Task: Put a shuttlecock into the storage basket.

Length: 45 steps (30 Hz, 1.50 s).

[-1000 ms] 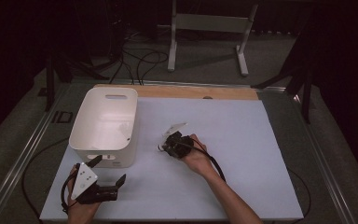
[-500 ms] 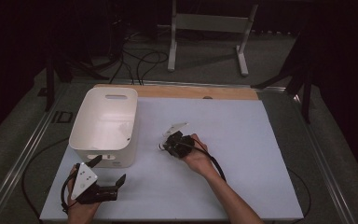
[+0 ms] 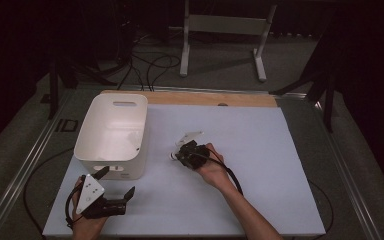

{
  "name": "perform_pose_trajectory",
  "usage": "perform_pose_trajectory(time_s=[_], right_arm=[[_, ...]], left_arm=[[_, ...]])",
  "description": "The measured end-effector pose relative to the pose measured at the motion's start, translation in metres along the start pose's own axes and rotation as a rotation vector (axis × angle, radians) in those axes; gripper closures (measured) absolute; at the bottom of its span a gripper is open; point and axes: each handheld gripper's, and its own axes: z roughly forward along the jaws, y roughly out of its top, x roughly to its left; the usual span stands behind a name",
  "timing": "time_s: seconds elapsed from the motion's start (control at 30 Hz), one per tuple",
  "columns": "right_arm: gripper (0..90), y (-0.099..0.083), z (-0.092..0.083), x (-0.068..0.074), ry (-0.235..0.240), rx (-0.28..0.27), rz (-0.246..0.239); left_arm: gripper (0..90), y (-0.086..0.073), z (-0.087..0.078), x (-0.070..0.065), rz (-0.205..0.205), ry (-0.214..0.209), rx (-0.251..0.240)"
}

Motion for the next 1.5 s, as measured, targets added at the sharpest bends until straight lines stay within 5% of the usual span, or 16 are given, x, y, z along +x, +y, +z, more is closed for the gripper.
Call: perform_pose_trajectory(time_s=[1.5], right_arm=[[89.0,0.006,-0.020,0.001,-0.027,-0.032,-0.022]], left_arm=[[0.3,0.000,0.000,0.000,0.002,0.000,0.004]])
